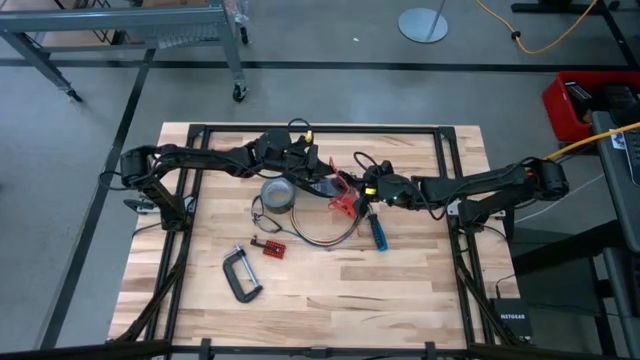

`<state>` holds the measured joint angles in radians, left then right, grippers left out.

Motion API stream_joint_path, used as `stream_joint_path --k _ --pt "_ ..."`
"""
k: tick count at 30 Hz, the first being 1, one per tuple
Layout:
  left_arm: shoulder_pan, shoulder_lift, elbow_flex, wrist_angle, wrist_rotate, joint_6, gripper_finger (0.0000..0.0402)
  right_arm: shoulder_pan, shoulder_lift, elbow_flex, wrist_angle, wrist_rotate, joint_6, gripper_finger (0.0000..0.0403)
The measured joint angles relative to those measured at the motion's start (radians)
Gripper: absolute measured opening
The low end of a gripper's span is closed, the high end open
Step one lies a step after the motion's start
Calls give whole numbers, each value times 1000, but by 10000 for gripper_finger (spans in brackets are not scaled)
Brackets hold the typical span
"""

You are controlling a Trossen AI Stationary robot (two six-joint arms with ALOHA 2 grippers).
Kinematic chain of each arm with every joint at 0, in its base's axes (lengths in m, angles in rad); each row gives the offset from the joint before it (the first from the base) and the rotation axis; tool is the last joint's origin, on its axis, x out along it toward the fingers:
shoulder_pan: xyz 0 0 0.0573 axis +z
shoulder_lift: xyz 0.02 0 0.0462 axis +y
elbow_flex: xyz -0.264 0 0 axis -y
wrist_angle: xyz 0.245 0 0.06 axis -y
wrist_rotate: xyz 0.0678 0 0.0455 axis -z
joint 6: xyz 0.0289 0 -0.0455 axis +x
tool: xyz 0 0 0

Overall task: Coil cords
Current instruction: Coil the red wire cable onto the black spool

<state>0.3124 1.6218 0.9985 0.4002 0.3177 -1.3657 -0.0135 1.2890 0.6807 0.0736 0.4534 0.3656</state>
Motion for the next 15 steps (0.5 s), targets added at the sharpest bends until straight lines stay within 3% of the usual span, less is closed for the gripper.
stream_joint_path --k 10,15 --pt "-36 0 0 6 -19 4 0 0 100 112 4 49 -21 4" --pt "-75 0 0 10 -14 5 0 1 108 158 -12 153 -61 4"
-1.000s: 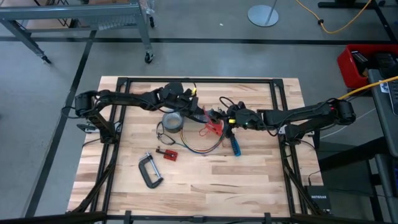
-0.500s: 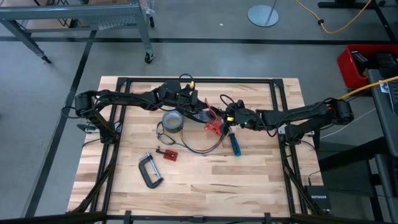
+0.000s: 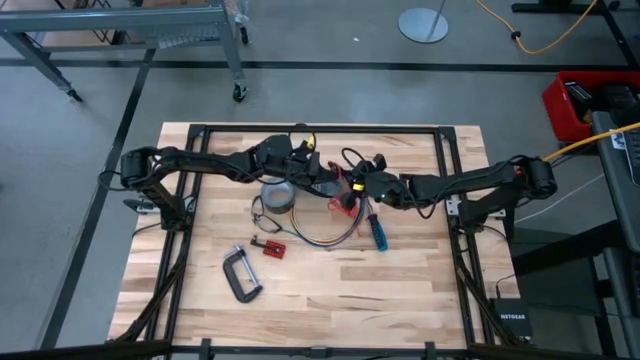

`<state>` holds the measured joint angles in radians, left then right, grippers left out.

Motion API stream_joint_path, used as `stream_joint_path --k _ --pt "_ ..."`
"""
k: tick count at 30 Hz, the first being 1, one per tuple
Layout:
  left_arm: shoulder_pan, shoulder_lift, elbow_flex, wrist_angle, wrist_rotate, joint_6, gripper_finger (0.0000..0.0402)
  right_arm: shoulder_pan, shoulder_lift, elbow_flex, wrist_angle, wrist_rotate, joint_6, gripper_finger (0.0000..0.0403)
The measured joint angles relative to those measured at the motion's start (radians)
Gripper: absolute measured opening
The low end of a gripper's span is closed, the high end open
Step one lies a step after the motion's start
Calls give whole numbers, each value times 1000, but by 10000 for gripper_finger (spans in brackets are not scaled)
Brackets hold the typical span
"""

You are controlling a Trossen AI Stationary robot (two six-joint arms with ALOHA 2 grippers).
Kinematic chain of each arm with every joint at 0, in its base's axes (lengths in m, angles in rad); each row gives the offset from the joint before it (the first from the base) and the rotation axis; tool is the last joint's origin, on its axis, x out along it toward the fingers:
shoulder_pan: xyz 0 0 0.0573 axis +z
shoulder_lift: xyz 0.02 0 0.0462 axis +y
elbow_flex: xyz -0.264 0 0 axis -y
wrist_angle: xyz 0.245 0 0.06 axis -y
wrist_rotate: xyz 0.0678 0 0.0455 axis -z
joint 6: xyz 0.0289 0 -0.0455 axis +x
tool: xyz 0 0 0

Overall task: Coil cords
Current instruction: Coil the red wire cable onto the black spool

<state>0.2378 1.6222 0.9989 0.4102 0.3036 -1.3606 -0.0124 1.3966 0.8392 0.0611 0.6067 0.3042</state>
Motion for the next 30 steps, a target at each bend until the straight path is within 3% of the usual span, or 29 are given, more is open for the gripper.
stream_joint_path --k 3,15,30 --pt "-25 0 0 -9 14 11 0 -9 -9 23 -15 54 -4 4" --pt "-79 -1 0 -13 8 111 0 -29 -13 91 -6 64 -21 4" --pt "-95 -1 0 -123 -164 377 0 -27 -13 228 -10 37 -74 4"
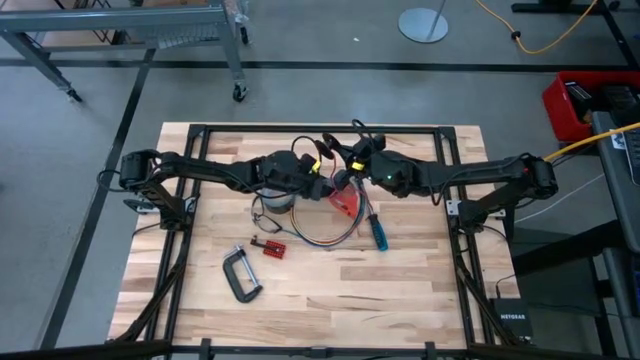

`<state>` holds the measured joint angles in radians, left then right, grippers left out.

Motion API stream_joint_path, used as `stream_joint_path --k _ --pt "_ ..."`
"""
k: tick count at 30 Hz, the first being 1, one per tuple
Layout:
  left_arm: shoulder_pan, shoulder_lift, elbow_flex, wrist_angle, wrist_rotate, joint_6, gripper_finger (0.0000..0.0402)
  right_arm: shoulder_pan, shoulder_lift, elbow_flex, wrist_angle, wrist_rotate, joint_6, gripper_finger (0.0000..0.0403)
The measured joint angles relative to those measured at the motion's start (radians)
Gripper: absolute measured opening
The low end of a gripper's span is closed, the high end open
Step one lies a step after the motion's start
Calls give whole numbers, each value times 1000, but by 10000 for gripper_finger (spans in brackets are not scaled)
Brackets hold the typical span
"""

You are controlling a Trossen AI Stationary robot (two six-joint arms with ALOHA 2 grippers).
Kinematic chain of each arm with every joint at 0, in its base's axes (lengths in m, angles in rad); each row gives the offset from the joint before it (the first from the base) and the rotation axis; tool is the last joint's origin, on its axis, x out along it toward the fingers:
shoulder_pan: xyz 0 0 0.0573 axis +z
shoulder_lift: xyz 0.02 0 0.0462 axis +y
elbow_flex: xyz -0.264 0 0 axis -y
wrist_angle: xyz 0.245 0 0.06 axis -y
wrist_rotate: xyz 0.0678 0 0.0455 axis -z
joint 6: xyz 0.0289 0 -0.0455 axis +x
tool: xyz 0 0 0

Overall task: Coil cords
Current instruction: Coil the red wire cable onto the black spool

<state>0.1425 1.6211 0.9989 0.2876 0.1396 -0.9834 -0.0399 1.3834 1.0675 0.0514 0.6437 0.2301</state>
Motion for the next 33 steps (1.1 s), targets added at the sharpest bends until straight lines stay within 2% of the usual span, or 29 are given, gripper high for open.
stream_joint_path --k 9,14,22,27,33 --pt "-13 0 0 -26 -169 229 0 0 -3 28 -10 -111 -7 4" --pt "-24 0 0 -76 -230 322 0 0 -23 29 -107 -132 -1 4" --pt "-60 0 0 -180 -432 442 0 0 -92 28 -267 -262 4 4" --pt "-67 0 0 -196 -474 476 0 0 -116 28 -410 -316 20 4" --pt "-56 0 0 -234 -514 494 0 0 -116 28 -539 -431 45 4"
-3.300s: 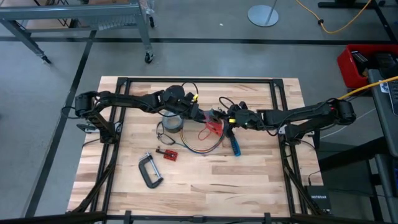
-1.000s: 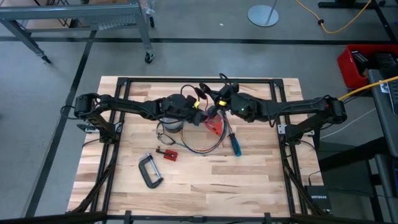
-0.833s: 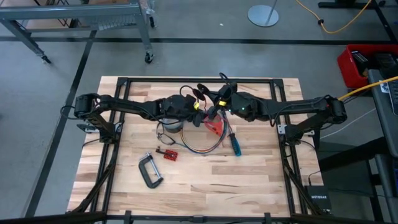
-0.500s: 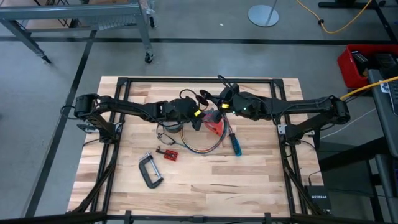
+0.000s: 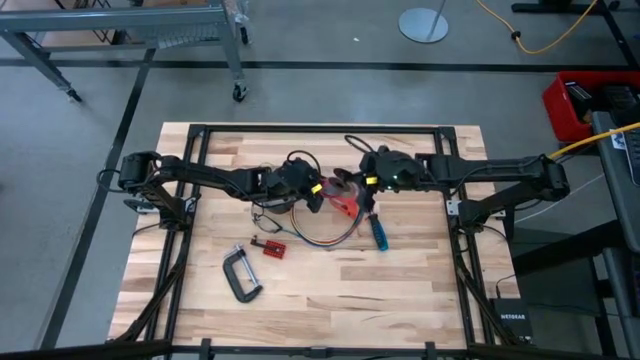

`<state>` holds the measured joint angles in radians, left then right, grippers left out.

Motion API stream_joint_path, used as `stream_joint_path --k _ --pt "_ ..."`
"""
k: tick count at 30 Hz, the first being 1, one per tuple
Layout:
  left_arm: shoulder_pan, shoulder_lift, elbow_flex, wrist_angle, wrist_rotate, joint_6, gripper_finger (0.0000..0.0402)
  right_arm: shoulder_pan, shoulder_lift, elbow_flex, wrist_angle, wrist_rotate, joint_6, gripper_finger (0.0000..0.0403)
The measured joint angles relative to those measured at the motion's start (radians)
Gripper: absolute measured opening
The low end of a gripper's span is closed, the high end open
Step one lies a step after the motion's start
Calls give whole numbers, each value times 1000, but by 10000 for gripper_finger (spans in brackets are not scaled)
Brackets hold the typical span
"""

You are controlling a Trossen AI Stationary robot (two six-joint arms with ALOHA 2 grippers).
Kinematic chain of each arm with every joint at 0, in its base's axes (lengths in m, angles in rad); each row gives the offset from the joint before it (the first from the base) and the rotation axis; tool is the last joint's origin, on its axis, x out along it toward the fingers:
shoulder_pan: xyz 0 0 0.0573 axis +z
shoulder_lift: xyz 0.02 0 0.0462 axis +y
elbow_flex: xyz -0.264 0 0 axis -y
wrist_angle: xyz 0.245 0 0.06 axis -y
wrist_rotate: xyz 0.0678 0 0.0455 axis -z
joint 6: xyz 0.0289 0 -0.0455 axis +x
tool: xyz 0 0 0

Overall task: Coil cords
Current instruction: Coil the red wire cable onto the black spool

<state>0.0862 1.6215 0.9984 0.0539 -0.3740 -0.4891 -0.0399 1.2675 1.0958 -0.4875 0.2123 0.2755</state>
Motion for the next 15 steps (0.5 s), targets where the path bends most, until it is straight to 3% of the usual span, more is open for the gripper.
stream_joint_path --k 15 --pt "12 1 -1 103 -19 58 4 0 7 0 -123 -71 12 4"
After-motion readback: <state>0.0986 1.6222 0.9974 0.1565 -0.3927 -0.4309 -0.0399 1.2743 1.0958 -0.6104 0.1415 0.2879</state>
